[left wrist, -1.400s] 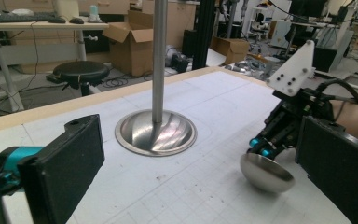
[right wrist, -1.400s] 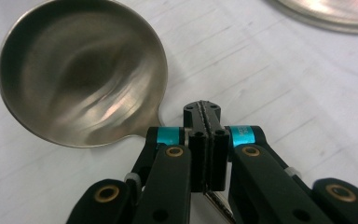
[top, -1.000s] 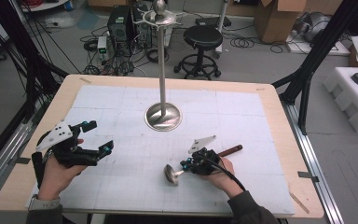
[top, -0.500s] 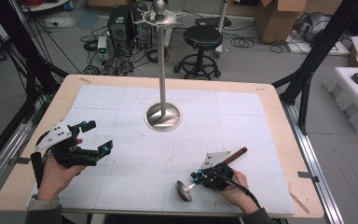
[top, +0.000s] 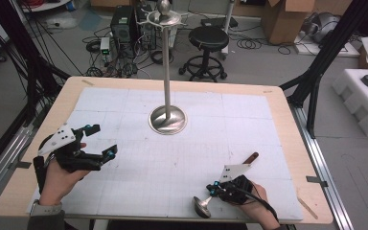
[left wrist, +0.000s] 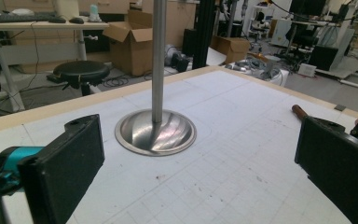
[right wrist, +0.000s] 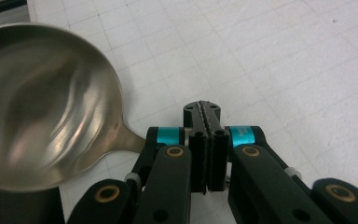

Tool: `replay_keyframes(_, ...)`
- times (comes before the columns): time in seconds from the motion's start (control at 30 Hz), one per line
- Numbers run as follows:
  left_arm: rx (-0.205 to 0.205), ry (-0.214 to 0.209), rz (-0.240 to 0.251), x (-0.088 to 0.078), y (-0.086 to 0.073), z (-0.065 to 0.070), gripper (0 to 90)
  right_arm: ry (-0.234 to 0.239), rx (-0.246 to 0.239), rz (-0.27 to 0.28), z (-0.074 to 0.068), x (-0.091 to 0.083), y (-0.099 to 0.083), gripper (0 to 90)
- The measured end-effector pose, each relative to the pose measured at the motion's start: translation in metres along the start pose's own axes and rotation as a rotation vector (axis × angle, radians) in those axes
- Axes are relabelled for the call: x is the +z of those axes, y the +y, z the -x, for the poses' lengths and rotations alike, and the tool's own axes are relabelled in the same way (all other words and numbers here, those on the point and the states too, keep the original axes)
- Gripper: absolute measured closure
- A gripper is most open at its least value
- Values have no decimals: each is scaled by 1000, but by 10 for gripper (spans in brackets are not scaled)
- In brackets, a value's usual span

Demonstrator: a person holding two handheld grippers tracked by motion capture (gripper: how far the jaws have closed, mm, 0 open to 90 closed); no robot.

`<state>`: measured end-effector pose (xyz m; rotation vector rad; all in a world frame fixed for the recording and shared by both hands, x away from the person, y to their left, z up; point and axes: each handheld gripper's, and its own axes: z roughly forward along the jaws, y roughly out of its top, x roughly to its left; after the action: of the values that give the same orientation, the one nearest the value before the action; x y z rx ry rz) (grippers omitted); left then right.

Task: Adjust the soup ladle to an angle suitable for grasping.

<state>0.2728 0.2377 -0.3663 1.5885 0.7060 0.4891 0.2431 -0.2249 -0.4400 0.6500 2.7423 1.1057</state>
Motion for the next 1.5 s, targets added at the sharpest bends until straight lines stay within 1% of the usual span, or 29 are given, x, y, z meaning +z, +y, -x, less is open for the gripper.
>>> replay_keyframes(0.07, -4, 2, 1, 0, 0, 0, 18, -14, -13, 7, 0, -2, 0, 900)
replay_keyframes(0.13, -14, 0, 0, 0, -1, -1, 18, -23, 1, 19, 3, -8, -1, 900)
replay_keyframes(0.2, -9, 1, -4, 0, -1, -1, 18, -48, 9, 38, 8, -14, -4, 900)
replay_keyframes(0.27, -10, 0, -3, 0, -1, -1, 18, -63, 34, 51, 13, -22, -9, 900)
replay_keyframes(0.3, -9, 1, -2, 0, -1, -1, 18, -78, 45, 54, 16, -25, -11, 900)
replay_keyframes(0.37, -12, 4, -1, 0, -1, -1, 18, -101, 83, 60, 22, -33, -17, 900)
replay_keyframes(0.43, -10, 3, -2, 0, -1, -1, 18, -125, 106, 59, 26, -39, -23, 900)
replay_keyframes(0.47, -9, 1, -2, 0, -1, -1, 18, -138, 129, 59, 29, -42, -27, 900)
replay_keyframes(0.6, -5, 0, -11, 2, -1, -1, 18, -175, 184, 40, 37, -48, -41, 900)
replay_keyframes(0.67, -5, -1, -15, 3, -2, 0, 18, -178, 196, 40, 38, -48, -45, 900)
replay_keyframes(0.77, -6, -1, -17, 3, -2, 0, 18, -180, 199, 46, 39, -47, -47, 900)
replay_keyframes(0.8, -6, -2, -17, 3, -2, 0, 18, -168, 195, 50, 39, -46, -47, 900)
replay_keyframes(0.9, -7, -1, -18, 3, -2, 0, 18, -159, 183, 43, 38, -43, -44, 900)
replay_keyframes(1.03, -7, 0, -18, 4, -3, 0, 18, -159, 183, 40, 38, -39, -41, 900)
replay_keyframes(1.13, -8, -2, -21, 4, -3, 0, 18, -160, 188, 50, 40, -36, -40, 900)
replay_keyframes(1.17, -8, 0, -21, 4, -3, 0, 18, -157, 183, 51, 40, -36, -39, 900)
replay_keyframes(1.33, -5, -2, -22, 5, -3, 0, 18, -164, 175, 44, 42, -30, -32, 900)
replay_keyframes(1.4, -5, -2, -23, 5, -3, 0, 18, -156, 174, 46, 44, -27, -29, 900)
replay_keyframes(1.5, -7, 0, -22, 5, -3, 0, 18, -153, 152, 51, 46, -20, -22, 900)
